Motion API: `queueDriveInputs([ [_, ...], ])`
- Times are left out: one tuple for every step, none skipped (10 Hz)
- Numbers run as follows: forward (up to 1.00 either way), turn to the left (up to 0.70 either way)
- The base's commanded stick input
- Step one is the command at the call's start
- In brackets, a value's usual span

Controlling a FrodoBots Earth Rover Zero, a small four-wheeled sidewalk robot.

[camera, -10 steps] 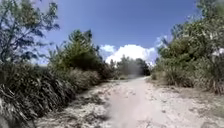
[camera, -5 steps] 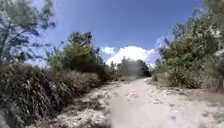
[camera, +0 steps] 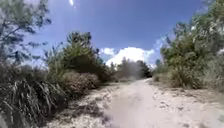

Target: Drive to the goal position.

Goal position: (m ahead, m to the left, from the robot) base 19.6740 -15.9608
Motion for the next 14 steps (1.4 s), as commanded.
queueDriveInputs([
  [0.44, 0.02],
  [0.44, 0.02],
  [0.44, 0.02],
  [0.44, 0.02],
  [0.44, 0.02],
  [0.44, 0.02],
  [0.44, 0.02],
  [0.44, 0.02],
  [0.44, -0.06],
  [0.44, -0.21],
  [0.44, -0.27],
  [0.44, -0.27],
  [0.44, 0.02],
  [0.44, 0.02],
])
